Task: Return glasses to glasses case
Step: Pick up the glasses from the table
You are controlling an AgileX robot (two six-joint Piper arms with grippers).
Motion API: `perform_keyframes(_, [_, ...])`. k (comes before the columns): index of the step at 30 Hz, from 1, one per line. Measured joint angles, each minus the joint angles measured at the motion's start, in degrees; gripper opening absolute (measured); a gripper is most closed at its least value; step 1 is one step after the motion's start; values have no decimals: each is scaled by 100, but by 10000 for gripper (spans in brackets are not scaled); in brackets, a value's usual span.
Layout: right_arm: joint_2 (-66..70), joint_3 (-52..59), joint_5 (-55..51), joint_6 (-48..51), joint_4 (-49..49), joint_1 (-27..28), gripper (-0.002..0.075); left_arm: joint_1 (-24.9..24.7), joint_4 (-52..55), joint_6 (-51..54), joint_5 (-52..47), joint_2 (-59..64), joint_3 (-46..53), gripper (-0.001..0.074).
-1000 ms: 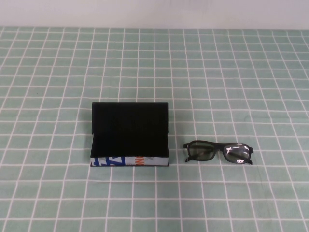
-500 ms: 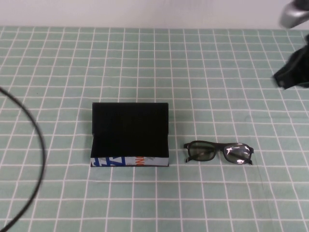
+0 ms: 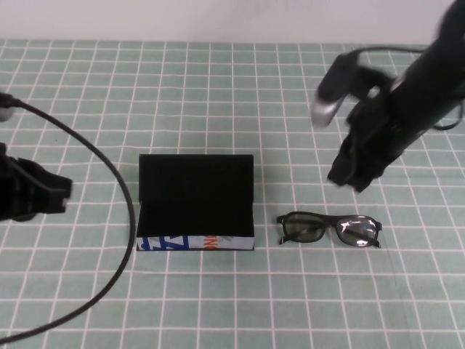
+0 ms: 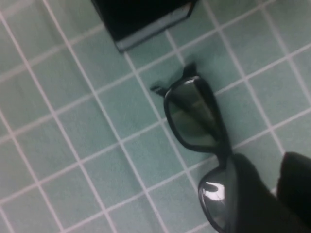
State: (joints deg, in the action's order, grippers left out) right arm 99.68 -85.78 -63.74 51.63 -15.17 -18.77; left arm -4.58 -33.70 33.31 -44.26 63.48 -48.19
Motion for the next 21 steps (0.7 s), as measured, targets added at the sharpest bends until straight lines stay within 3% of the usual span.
perform_keyframes(7, [632, 0, 51, 0, 449, -215, 255, 793, -1576, 875, -1086, 685, -187, -2])
perform_keyframes(10, [820, 0, 177, 13, 619, -215, 264, 1011, -1997, 931, -1183, 852, -235, -2])
perform_keyframes(21, [1428, -10, 609, 41, 681, -215, 269, 1036, -2087, 966, -1202, 891, -245, -2])
